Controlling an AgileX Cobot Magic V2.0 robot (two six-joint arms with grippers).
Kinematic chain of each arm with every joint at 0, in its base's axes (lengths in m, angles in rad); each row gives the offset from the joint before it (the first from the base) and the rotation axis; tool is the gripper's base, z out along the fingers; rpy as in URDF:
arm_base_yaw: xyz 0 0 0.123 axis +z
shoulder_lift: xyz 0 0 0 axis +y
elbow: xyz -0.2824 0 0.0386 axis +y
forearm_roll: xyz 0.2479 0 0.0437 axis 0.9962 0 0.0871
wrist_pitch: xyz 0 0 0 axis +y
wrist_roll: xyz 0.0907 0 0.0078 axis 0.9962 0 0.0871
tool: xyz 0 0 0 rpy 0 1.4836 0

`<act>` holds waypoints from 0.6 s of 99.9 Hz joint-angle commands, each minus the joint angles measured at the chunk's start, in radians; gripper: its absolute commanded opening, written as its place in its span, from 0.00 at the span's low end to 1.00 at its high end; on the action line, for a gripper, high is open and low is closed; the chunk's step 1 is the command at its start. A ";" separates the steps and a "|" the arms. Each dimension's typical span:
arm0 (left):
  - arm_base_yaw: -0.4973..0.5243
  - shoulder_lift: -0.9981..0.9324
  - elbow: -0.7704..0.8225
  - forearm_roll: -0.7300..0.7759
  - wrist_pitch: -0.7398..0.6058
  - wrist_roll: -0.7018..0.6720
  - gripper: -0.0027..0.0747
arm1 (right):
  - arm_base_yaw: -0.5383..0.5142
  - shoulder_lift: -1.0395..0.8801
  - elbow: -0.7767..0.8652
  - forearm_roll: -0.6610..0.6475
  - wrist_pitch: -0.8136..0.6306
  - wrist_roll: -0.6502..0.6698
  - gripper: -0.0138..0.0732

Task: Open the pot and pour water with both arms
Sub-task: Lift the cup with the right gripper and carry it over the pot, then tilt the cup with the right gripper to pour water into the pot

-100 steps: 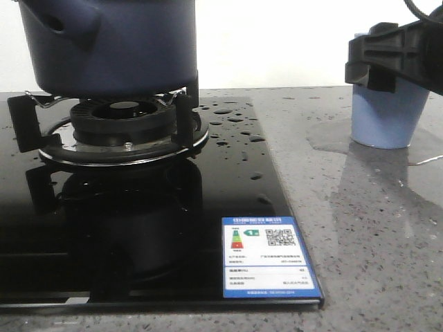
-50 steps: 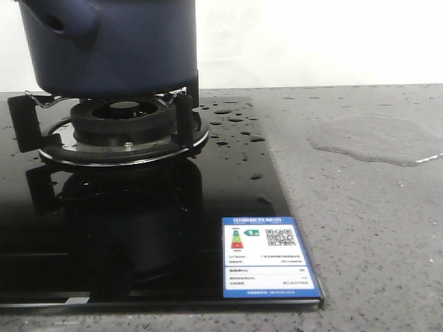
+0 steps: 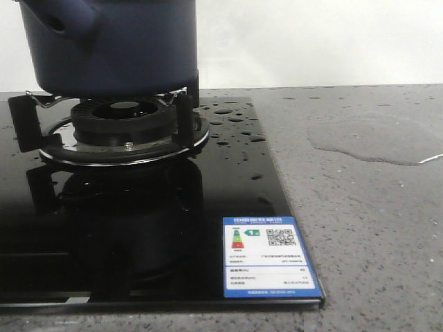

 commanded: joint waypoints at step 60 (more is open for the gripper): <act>-0.007 -0.019 -0.028 -0.059 -0.009 -0.010 0.28 | 0.000 0.080 -0.101 -0.585 -0.165 -0.007 0.44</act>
